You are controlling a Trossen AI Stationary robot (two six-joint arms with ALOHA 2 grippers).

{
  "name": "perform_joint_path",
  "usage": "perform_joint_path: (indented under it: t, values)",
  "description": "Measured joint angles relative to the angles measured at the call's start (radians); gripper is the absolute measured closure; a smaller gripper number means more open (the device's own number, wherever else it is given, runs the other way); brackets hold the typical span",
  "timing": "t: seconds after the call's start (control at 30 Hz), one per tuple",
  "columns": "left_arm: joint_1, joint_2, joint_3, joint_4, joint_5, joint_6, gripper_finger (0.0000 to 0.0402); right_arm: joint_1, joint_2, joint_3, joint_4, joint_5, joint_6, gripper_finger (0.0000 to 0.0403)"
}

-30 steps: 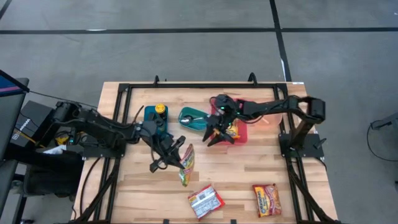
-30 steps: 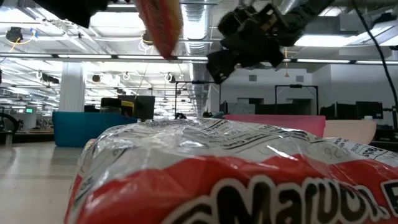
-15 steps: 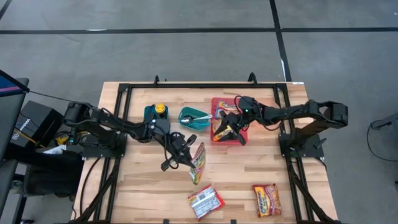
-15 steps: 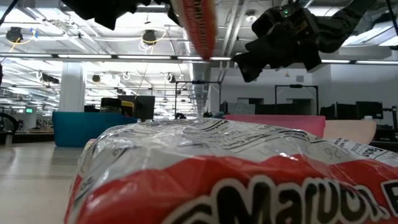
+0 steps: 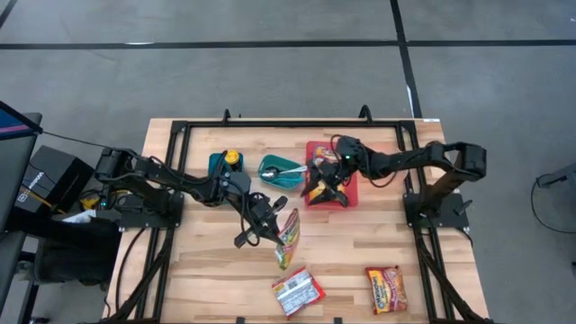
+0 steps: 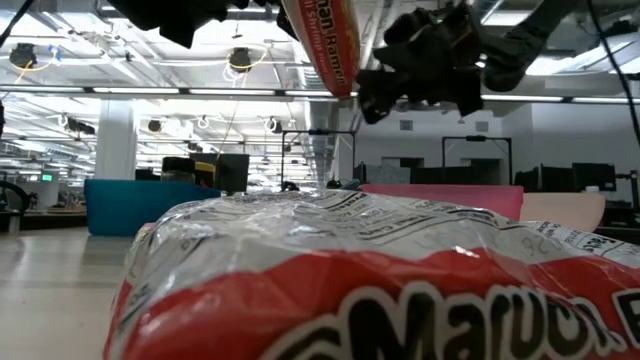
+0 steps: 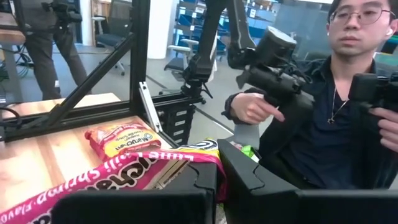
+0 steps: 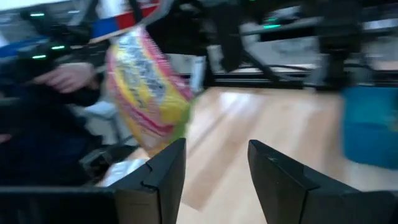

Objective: Pick & Place Food Item
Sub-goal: Put the green noodle pack into the red bin

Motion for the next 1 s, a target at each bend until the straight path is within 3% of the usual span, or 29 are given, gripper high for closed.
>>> perform_joint_path:
  t: [0.1, 0.4, 1.0]
  values:
    - [-0.003, 0.000, 0.000, -0.005, 0.004, 0.000, 0.0401, 0.015, 0.057, 0.061, 0.002, -0.088, 0.011, 0.0234]
    - [-0.016, 0.000, 0.000, -0.011, 0.016, -0.001, 0.0401, 0.033, 0.149, 0.144, -0.001, -0.161, 0.028, 0.0234]
    - [-0.015, -0.001, 0.000, -0.009, 0.012, -0.001, 0.0401, 0.093, 0.140, 0.171, -0.009, -0.107, 0.011, 0.0231]
